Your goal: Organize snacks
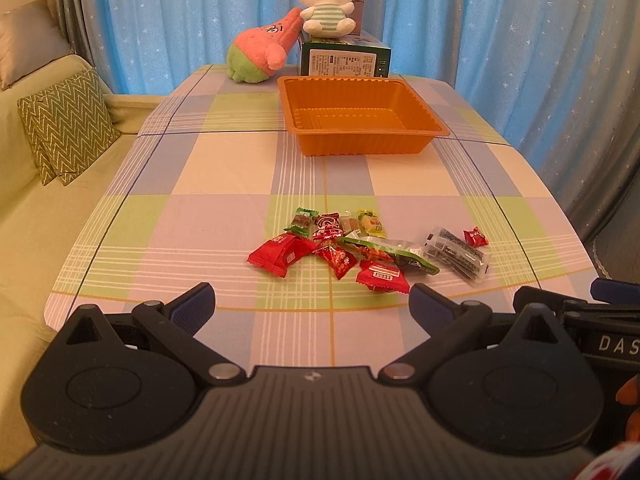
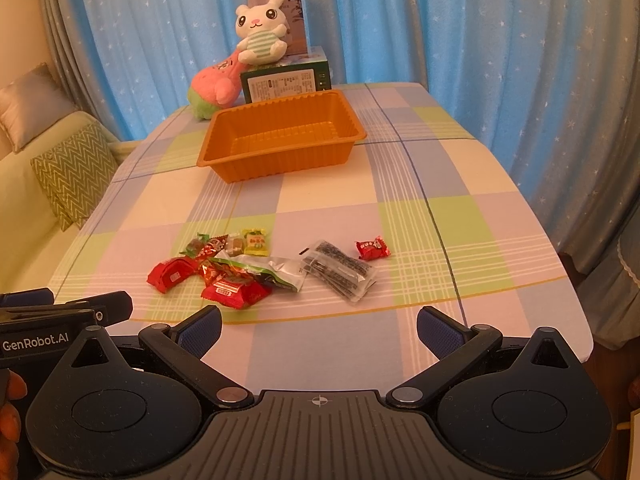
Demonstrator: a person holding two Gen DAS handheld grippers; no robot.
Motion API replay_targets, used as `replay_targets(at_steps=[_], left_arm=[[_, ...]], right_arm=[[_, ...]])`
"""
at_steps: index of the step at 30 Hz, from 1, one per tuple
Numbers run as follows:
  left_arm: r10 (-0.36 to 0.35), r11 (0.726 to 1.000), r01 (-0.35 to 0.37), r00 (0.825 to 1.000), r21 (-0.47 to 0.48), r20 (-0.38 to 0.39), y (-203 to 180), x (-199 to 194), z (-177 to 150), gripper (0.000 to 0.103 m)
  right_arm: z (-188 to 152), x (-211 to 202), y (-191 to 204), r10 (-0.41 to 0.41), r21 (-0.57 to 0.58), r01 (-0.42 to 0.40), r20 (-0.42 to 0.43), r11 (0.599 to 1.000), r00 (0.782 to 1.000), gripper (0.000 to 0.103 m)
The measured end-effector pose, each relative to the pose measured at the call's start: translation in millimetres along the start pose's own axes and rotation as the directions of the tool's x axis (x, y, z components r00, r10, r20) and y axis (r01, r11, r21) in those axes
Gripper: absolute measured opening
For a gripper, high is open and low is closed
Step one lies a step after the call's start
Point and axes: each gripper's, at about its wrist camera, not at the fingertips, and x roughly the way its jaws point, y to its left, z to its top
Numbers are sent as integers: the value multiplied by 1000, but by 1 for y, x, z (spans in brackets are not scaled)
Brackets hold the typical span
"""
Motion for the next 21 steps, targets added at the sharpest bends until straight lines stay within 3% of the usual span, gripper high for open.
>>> replay_targets(at_steps=[21], left_arm=[[-22,1000,22,1000,2,-8,22,23,19,103]], right_arm=[[6,22,-6,8,15,-7,-16,1000,1000,103]])
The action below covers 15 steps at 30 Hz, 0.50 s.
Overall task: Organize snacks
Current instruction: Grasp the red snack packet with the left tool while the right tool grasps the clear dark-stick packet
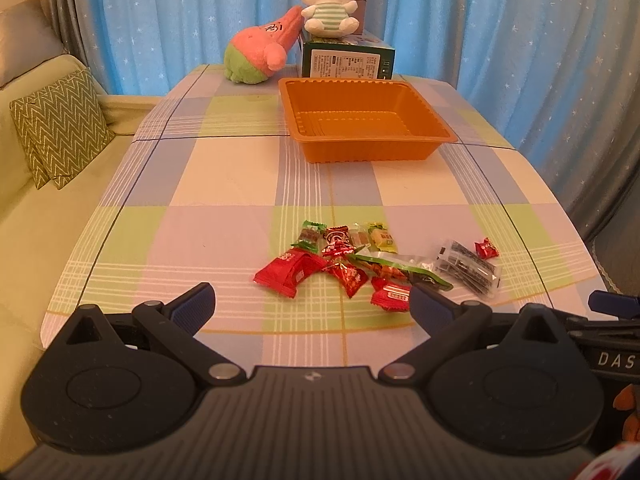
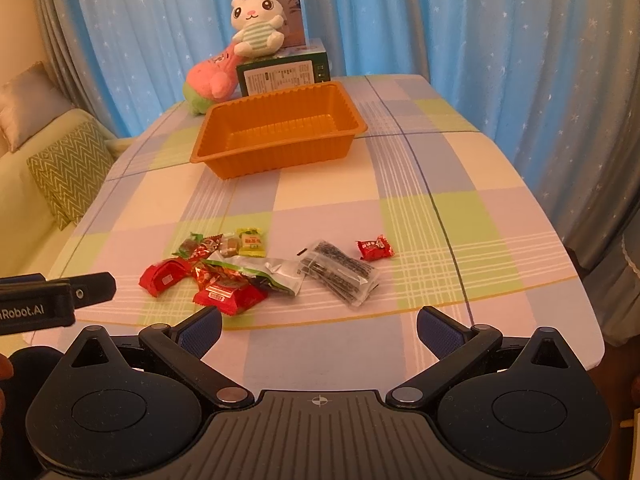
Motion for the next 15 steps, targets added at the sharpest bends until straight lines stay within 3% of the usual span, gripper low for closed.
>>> replay_targets(at_steps=[8,15], left_arm=[[-1,1000,1,1000,12,-26,30,26,14,101],[-28,996,33,997,77,-72,53,68,13,95]], right_arm=[[6,23,-4,14,0,-14,5,1000,1000,103],[14,47,-7,26,-12,-26,7,1000,1000,103]])
